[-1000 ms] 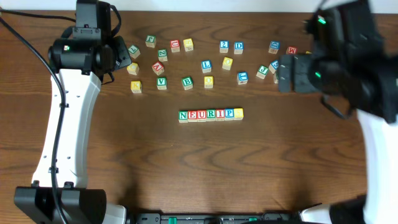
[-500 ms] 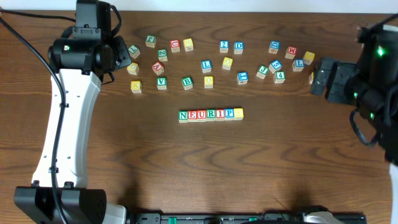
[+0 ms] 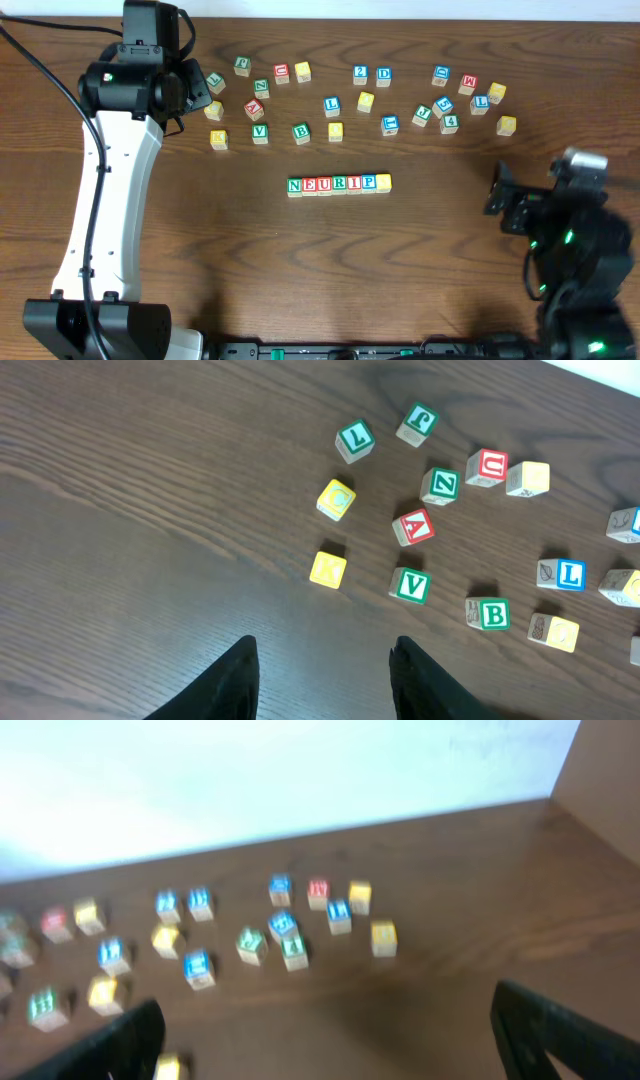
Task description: Spell out NEURIPS
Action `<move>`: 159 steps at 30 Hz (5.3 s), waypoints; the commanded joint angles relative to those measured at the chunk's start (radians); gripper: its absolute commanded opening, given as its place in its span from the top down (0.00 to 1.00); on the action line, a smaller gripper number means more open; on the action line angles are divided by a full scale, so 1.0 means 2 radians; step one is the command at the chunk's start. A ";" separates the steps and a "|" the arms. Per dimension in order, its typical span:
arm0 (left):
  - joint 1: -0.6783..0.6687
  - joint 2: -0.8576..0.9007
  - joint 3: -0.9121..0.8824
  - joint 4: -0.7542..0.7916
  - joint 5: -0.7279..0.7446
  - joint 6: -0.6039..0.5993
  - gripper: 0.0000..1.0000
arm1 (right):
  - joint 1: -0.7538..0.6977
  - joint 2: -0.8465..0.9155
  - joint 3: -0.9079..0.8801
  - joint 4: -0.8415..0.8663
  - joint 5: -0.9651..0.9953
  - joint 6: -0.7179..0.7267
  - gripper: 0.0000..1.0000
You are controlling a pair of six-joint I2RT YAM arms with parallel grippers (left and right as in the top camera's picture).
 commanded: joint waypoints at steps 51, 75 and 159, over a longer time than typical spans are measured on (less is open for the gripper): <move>0.002 0.004 -0.004 0.000 -0.007 0.009 0.58 | -0.003 -0.293 -0.383 0.228 -0.036 -0.008 0.01; 0.002 -0.074 -0.028 -0.020 -0.011 0.010 0.58 | -0.003 -0.293 -0.383 0.228 -0.036 -0.008 0.01; 0.046 -0.817 -0.862 0.471 0.024 0.173 0.58 | -0.003 -0.293 -0.383 0.228 -0.036 -0.008 0.01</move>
